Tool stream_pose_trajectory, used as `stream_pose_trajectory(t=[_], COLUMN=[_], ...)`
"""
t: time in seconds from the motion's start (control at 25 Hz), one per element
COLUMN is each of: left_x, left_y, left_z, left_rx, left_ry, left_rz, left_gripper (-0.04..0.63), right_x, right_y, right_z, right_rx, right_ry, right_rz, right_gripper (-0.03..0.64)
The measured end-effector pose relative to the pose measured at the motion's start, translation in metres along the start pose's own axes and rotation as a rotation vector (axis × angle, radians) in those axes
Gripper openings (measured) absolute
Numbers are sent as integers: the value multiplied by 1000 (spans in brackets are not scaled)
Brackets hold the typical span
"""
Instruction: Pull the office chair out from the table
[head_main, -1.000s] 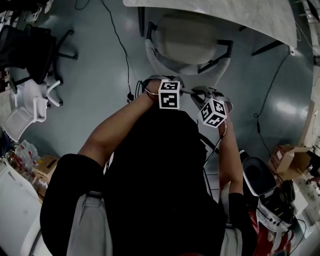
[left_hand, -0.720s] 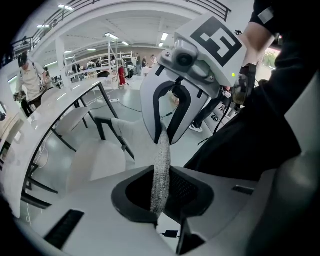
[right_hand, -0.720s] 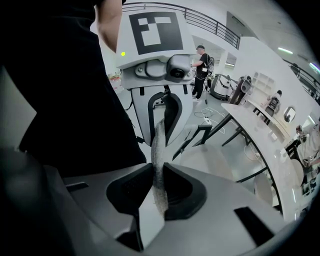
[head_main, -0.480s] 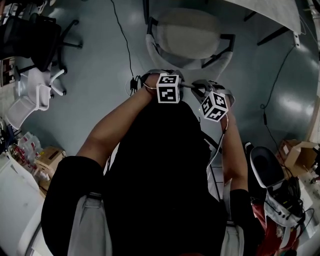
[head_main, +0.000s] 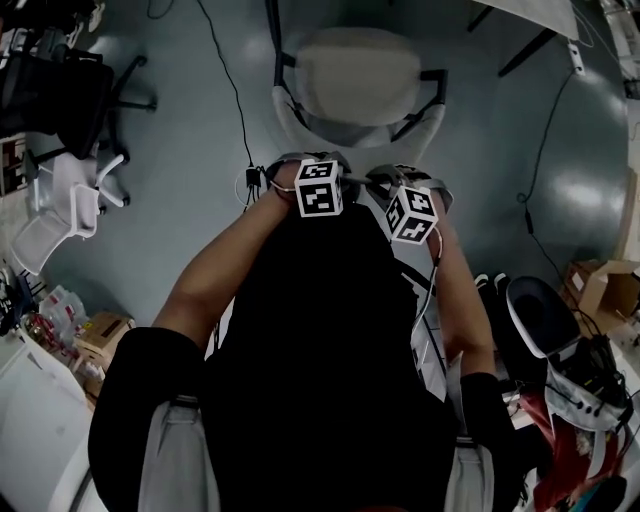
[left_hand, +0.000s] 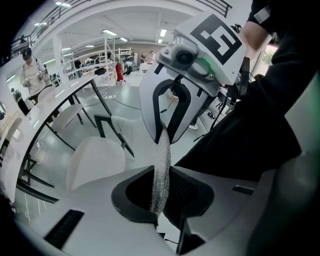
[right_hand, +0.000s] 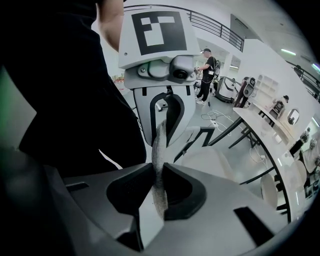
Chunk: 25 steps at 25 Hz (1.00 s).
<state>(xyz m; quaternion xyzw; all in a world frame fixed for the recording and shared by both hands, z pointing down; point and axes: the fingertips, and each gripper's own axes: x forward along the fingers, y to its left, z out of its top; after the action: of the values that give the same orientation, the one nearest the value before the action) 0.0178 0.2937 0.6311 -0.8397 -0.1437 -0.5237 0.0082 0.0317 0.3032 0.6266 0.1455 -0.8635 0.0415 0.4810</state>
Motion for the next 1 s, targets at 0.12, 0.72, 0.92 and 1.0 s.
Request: stream_pose_trajectory(t=[0.12,0.72,0.92,1.0], left_x=[1,-5,-7,-9], left_y=[-15,-68,-98,-114], left_z=[0,-20,-35,-42], left_rx=[0,26,51,64], left_ry=[-1,-13,-4,-3], left_rz=[-12,-51,-69,-84], left_gripper=[83,80,81,80], right_x=[-1,4,11,13], right_y=[14,69,101,117], right_z=[0,18,30,36], right_rx=[0,57,95,112], right_ry=[7,19,29,35], right_rz=[8,-24,-57,-64], right_gripper=[71,71,71,71])
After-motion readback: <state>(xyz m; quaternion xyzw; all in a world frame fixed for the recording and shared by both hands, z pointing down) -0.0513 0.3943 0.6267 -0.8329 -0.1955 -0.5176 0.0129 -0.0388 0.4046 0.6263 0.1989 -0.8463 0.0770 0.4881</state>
